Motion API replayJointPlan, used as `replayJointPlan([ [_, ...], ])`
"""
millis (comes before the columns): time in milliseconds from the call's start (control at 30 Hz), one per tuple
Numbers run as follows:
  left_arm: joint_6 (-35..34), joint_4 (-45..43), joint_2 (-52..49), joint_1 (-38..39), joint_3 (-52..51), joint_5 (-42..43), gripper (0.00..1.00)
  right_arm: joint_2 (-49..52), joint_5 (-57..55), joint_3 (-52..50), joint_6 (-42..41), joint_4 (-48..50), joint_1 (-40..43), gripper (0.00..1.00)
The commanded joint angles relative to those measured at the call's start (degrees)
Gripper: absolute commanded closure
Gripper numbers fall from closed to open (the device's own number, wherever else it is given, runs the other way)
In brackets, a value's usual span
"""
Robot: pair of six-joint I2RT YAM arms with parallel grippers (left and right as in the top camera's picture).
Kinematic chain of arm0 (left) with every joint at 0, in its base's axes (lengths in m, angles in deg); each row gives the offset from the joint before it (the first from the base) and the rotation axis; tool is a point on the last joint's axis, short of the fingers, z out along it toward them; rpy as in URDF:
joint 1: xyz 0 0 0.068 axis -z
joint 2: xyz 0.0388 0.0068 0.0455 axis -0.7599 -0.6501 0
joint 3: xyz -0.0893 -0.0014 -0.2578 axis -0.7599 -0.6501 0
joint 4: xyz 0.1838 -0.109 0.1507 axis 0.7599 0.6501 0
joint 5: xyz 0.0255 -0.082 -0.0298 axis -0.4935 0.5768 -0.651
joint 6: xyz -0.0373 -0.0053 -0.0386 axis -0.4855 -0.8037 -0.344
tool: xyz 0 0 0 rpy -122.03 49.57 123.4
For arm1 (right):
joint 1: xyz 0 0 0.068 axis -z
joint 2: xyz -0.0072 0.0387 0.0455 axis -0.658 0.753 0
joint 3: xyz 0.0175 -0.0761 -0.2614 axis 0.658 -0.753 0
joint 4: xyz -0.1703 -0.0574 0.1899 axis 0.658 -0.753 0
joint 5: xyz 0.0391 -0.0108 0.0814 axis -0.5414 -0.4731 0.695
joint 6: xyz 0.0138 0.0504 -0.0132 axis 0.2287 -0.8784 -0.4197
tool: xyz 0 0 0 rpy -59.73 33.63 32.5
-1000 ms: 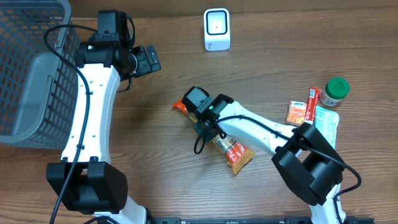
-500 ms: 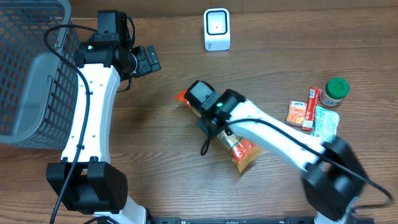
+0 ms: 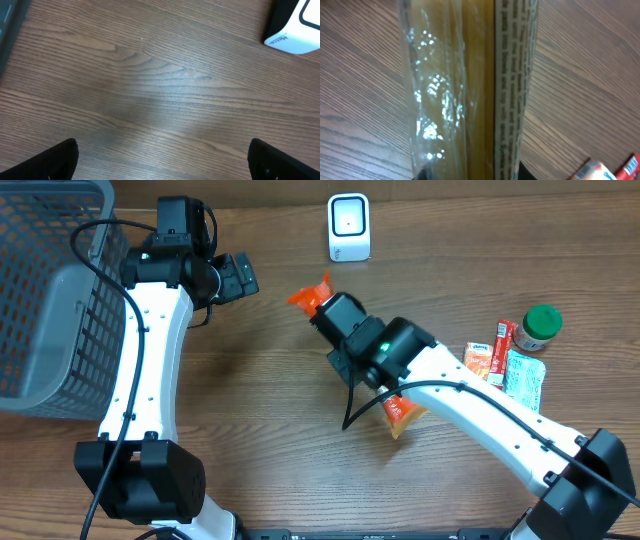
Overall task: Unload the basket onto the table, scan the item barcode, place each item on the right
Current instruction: 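Lift the spaghetti package with the right gripper toward the scanner, then hold the spaghetti package in front of the white scanner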
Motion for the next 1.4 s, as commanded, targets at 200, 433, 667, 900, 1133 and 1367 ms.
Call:
replayJointPlan([
  [200,0.7,-0.1,-0.5,0.1,0.2,-0.5,0.00,3.2,12.2,26.8,4.6,-15.0,14.7,0.97],
  [433,0.7,-0.1,-0.5,0.1,0.2,-0.5,0.00,11.1,10.3,42.3,12.5,-15.8,16.9,0.97],
  [667,0.7,-0.1,-0.5,0.1,0.2,-0.5,0.00,18.1,4.3,42.2,23.3,-4.1,16.6,0.97],
  [900,0.7,-0.1,-0.5,0.1,0.2,-0.5,0.01,24.5,-5.5,42.2,41.4,13.2,14.2,0.97],
  [1133,0.7,-0.1,-0.5,0.1,0.2,-0.5,0.00,31.8,-14.0,42.2,58.1,34.5,12.3,0.97],
  [1367,0.7,-0.1,-0.5,0.1,0.2,-0.5,0.00,39.7,-16.3,42.2,70.4,53.6,12.3,0.97],
])
